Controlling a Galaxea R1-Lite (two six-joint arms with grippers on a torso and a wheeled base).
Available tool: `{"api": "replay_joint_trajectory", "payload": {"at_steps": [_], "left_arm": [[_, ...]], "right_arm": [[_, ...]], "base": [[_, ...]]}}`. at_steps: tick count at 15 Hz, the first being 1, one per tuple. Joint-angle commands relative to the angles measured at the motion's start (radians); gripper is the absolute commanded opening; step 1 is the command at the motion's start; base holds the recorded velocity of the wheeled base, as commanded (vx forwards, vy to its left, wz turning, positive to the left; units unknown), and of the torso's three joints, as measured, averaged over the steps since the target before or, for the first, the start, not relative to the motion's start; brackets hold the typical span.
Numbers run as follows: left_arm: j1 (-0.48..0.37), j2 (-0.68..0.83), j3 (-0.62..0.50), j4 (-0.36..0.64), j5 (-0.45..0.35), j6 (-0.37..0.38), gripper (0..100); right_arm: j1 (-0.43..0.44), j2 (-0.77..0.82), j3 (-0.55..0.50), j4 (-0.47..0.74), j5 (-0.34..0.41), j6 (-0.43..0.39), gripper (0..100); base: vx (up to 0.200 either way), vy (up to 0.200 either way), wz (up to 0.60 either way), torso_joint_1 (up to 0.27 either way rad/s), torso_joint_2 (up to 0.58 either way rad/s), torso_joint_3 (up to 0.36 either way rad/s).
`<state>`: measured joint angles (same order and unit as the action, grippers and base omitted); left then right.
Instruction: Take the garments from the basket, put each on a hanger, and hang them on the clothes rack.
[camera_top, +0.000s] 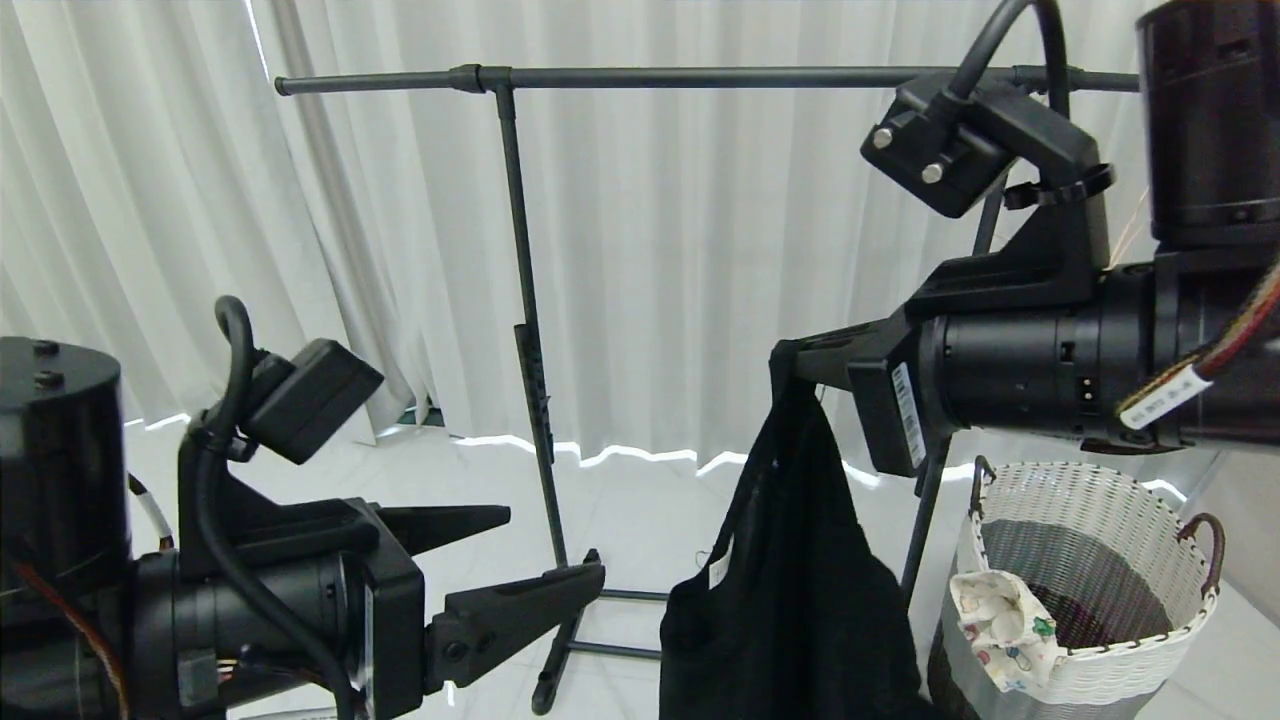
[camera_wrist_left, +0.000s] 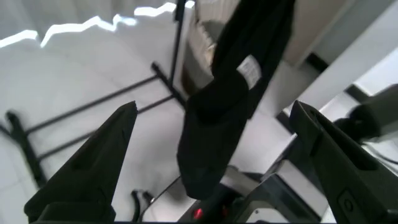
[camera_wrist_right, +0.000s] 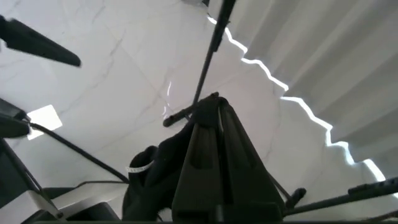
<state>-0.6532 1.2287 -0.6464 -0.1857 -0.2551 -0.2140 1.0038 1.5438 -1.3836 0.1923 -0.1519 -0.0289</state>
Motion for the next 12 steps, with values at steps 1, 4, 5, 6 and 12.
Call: {"api": "replay_joint_trajectory", "payload": {"at_steps": [1,4,5,6,12], "left_arm": [[-0.002,0.017,0.056,-0.001,0.016,-0.001,100],[-0.002,0.014,0.146,-0.001,0.016,0.001,100],[0.0,0.02,0.175,-0.001,0.017,0.002,100],[0.017,0.034,0.191,-0.001,0.017,0.001,100],[0.122,-0.034,0.231,-0.001,-0.036,0.004,100]], "right_arm": [[0.032,0.053,-0.029,-0.013,0.0,0.001,0],[0.09,0.108,-0.081,-0.024,0.0,0.003,0],[0.111,0.124,-0.101,-0.024,0.0,0.003,0],[0.128,0.137,-0.12,-0.024,0.0,0.004,0],[0.214,0.2,-0.198,-0.022,-0.001,0.006,0]], "base": [[0.0,0.0,0.0,0.0,0.0,0.0],[0.0,0.0,0.0,0.0,0.0,0.0],[0.0,0.0,0.0,0.0,0.0,0.0],[0.0,0.0,0.0,0.0,0.0,0.0],[0.0,0.0,0.0,0.0,0.0,0.0]]}}
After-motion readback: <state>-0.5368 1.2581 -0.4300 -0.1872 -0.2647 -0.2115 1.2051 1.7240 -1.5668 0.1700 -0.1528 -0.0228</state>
